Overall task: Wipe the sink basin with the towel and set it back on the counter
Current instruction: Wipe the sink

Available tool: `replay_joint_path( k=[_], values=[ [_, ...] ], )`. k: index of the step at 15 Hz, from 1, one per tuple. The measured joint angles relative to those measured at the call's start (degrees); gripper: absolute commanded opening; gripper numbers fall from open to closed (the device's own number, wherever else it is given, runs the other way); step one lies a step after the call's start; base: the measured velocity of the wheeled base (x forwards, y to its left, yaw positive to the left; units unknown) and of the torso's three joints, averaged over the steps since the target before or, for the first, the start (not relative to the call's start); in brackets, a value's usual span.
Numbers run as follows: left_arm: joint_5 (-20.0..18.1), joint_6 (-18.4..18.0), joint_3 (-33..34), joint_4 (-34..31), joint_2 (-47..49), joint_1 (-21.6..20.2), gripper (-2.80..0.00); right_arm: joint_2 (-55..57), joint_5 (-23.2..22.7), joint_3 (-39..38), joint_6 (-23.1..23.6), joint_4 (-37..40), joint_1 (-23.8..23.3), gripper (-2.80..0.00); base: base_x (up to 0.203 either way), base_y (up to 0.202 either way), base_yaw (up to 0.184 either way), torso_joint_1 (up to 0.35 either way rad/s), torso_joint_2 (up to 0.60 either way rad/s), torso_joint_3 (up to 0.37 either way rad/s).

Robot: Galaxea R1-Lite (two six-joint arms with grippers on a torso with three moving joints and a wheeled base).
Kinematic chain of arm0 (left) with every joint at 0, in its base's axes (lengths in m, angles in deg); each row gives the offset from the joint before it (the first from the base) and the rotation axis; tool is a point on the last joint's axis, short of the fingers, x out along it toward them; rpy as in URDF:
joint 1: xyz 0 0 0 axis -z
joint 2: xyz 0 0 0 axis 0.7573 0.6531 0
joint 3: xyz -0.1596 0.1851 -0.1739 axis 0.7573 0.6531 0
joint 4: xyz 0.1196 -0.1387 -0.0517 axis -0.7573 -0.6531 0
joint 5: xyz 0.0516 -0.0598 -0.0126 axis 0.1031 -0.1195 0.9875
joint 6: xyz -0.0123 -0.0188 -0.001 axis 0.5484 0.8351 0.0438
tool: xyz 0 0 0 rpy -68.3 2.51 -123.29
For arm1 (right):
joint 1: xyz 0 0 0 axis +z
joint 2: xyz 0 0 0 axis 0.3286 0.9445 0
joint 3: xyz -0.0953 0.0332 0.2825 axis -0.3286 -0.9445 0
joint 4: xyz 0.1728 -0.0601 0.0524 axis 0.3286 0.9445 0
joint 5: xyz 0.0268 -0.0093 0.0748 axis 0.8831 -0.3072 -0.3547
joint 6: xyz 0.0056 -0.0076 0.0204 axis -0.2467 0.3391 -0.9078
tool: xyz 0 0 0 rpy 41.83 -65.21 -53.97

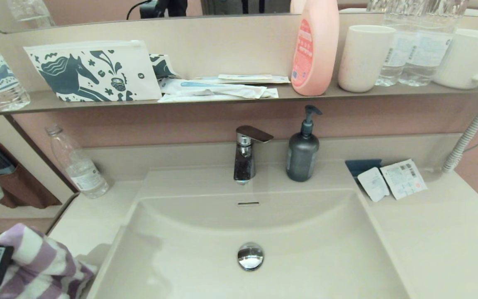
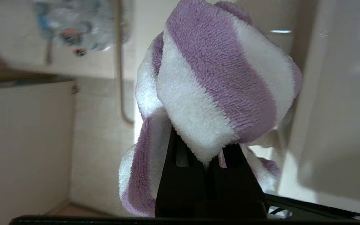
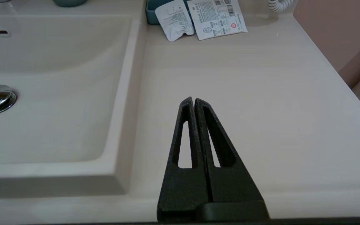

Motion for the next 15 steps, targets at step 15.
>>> replay_joint_path(
  k=[15],
  values=[
    [-19.4, -2.6, 20.9, 34.1, 17.0, -3.5, -2.80, 0.0, 0.0, 0.0, 0.0, 0.0, 0.0, -2.80, 0.000, 0.000, 0.000, 0.000, 0.00, 0.000]
  ],
)
